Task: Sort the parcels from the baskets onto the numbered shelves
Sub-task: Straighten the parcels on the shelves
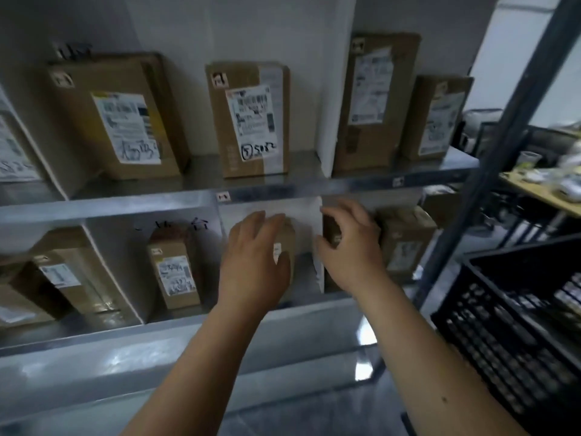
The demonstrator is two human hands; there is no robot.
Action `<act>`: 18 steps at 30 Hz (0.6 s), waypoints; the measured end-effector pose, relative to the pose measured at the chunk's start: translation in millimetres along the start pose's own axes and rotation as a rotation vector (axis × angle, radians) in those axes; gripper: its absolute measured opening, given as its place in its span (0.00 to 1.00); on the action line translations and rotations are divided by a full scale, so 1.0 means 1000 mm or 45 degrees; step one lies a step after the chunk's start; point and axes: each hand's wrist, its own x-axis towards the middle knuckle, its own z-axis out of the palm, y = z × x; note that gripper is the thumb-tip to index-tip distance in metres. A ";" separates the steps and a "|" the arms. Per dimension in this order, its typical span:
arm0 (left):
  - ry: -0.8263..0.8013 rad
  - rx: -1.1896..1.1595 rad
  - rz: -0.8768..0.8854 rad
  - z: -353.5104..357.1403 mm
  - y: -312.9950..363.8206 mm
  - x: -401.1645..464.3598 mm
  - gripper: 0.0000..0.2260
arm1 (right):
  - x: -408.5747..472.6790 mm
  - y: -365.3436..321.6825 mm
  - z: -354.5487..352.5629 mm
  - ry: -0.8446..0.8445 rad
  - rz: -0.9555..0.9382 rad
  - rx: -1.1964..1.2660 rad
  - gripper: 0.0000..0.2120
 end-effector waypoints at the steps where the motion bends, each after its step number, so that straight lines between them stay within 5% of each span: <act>1: -0.034 -0.016 0.013 0.003 0.002 -0.006 0.29 | -0.011 0.005 -0.003 0.005 0.036 0.006 0.23; 7: -0.175 -0.032 0.031 0.012 0.026 -0.017 0.30 | -0.047 0.030 -0.029 0.011 0.164 -0.025 0.26; 18: -0.095 0.016 0.142 0.041 0.097 0.040 0.28 | 0.004 0.075 -0.077 0.073 0.076 0.010 0.27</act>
